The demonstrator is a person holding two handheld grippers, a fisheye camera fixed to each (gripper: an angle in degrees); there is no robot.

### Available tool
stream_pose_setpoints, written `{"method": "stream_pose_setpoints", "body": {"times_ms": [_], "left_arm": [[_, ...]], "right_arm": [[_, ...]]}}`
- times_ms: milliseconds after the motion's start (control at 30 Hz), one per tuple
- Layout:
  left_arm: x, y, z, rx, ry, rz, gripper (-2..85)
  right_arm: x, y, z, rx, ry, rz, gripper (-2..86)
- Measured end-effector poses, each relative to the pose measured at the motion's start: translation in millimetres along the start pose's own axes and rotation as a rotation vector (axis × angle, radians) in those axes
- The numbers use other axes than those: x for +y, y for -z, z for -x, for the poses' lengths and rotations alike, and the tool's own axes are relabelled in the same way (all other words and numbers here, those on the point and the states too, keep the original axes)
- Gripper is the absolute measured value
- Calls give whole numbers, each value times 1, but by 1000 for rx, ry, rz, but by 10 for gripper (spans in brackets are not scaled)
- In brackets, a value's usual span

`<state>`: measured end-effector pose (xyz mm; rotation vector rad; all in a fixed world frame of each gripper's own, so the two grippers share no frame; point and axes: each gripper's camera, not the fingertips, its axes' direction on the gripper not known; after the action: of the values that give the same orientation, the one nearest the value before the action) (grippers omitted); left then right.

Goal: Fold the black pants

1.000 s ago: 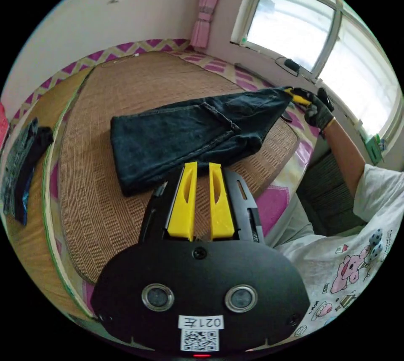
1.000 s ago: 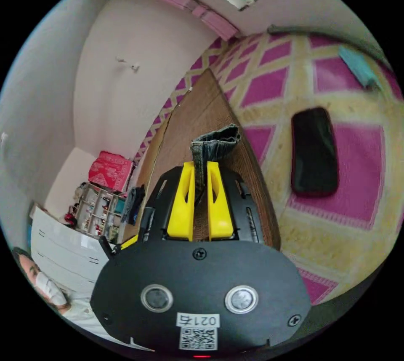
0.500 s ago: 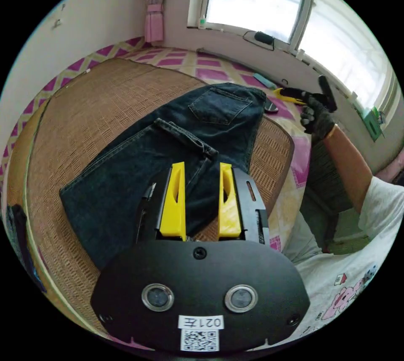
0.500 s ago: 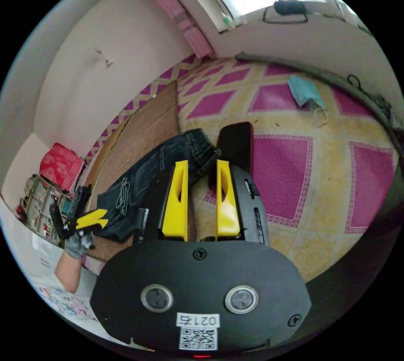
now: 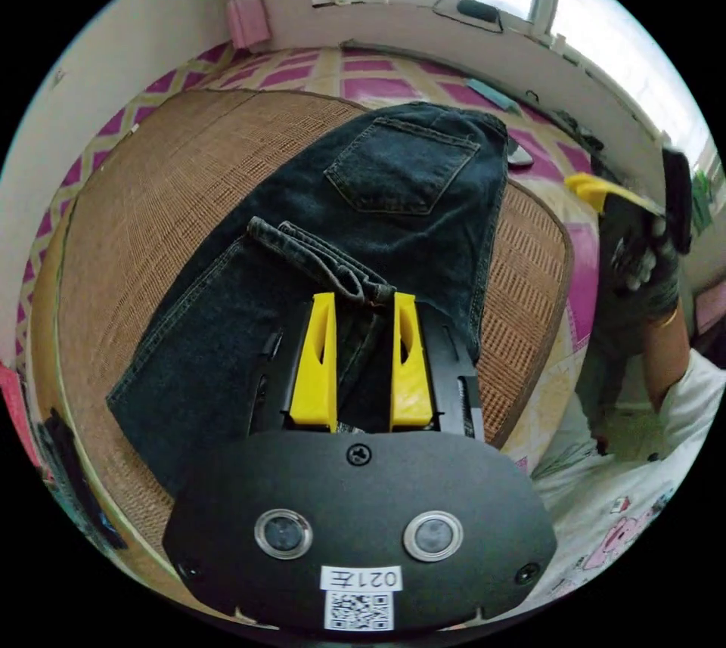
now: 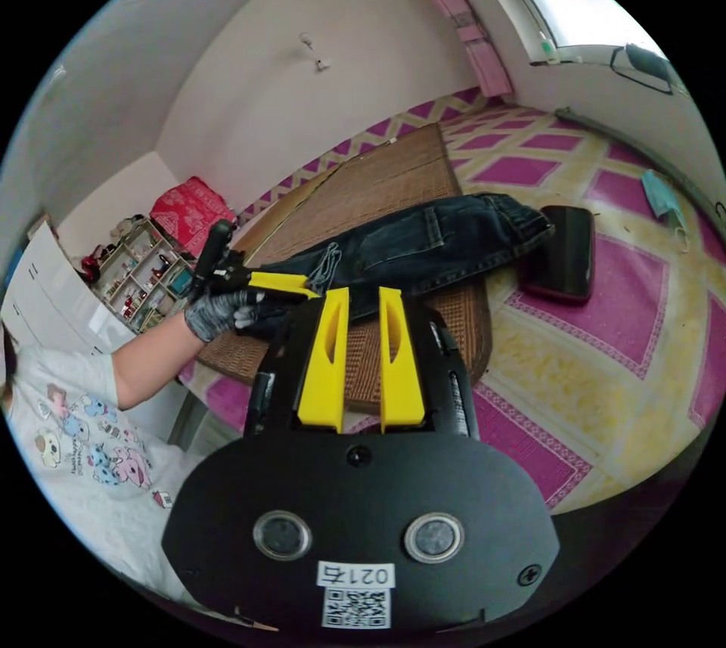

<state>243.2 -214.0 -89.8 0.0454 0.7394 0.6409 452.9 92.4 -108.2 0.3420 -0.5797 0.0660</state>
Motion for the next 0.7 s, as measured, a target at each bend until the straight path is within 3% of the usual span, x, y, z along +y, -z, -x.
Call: {"method": "stream_pose_setpoints", "body": {"times_ms": [133, 200, 400, 533, 600, 700], "left_arm": [[10, 34, 79, 272, 183, -120, 40], [23, 68, 104, 296, 224, -237, 36], [116, 240, 187, 108, 198, -491, 32], [224, 351, 277, -102, 348, -567, 33], [277, 383, 320, -164, 460, -582, 34], [346, 383, 394, -142, 603, -401, 39]], "right_arm": [[14, 4, 2, 5, -15, 23, 65], [21, 8, 2, 21, -28, 33, 61], [33, 8, 6, -50, -88, 60, 55], [39, 0, 17, -87, -118, 83, 54], [39, -5, 33, -93, -113, 80, 54], [36, -17, 53, -131, -120, 76, 53]]}}
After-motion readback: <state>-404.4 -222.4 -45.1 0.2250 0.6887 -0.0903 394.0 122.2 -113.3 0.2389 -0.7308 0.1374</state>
